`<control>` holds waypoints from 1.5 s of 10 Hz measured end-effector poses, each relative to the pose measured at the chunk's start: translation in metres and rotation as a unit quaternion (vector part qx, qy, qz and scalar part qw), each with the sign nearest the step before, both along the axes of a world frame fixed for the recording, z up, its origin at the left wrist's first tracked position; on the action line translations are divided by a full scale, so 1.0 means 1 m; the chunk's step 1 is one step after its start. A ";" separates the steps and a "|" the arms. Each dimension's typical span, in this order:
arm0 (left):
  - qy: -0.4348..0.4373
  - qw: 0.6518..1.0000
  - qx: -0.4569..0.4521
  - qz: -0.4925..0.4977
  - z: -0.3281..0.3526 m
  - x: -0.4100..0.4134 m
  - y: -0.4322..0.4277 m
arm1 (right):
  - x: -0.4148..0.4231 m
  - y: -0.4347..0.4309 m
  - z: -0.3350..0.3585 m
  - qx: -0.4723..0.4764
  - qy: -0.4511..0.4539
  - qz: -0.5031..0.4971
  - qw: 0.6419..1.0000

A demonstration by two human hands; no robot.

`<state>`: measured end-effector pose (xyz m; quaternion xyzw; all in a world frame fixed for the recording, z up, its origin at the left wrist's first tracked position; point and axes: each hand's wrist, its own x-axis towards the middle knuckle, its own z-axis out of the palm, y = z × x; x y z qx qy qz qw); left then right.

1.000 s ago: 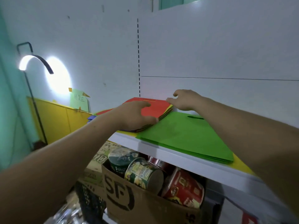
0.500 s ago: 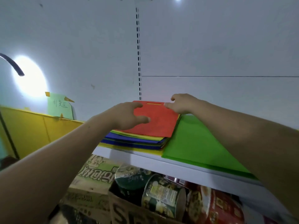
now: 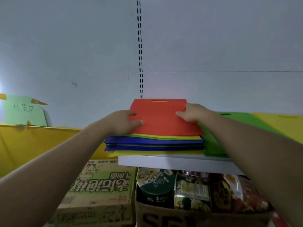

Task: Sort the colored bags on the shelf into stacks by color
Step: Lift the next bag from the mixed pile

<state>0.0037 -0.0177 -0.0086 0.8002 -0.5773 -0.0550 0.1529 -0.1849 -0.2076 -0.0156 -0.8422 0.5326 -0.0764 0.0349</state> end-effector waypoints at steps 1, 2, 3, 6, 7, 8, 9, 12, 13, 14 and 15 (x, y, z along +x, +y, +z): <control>-0.002 1.000 0.025 -0.007 -0.005 0.004 -0.003 | -0.002 -0.004 -0.004 0.009 0.007 -0.017 1.000; 0.007 0.999 0.048 -0.011 -0.009 0.006 -0.005 | -0.001 -0.007 -0.005 0.006 0.002 -0.022 1.000; 0.013 0.998 0.053 -0.016 -0.011 0.007 -0.006 | -0.001 -0.009 -0.004 -0.015 -0.012 -0.016 1.000; 0.015 0.999 0.050 -0.014 -0.011 0.007 -0.005 | -0.002 -0.007 0.002 -0.050 -0.096 -0.041 0.993; 0.015 0.998 0.056 -0.015 -0.011 0.006 -0.006 | -0.002 -0.008 0.002 -0.053 -0.150 -0.045 0.986; 0.014 0.998 0.057 -0.013 -0.011 0.005 -0.007 | -0.003 -0.010 0.003 -0.062 -0.171 -0.044 0.982; 0.014 0.998 0.057 -0.013 -0.011 0.005 -0.007 | -0.005 -0.012 0.003 -0.074 -0.171 -0.044 0.982; 0.005 0.998 0.057 -0.010 -0.009 0.002 -0.008 | -0.006 -0.015 0.007 -0.120 -0.220 -0.009 0.968; 0.003 0.998 0.056 -0.007 -0.009 0.003 -0.009 | -0.006 -0.015 0.010 -0.104 -0.268 -0.010 0.958; 0.012 0.999 0.045 -0.001 -0.009 0.003 -0.010 | -0.006 -0.015 0.011 -0.066 -0.371 -0.003 0.926; 0.038 0.999 -0.003 0.022 -0.008 0.005 -0.010 | -0.005 -0.011 0.013 -0.002 -0.485 0.030 0.874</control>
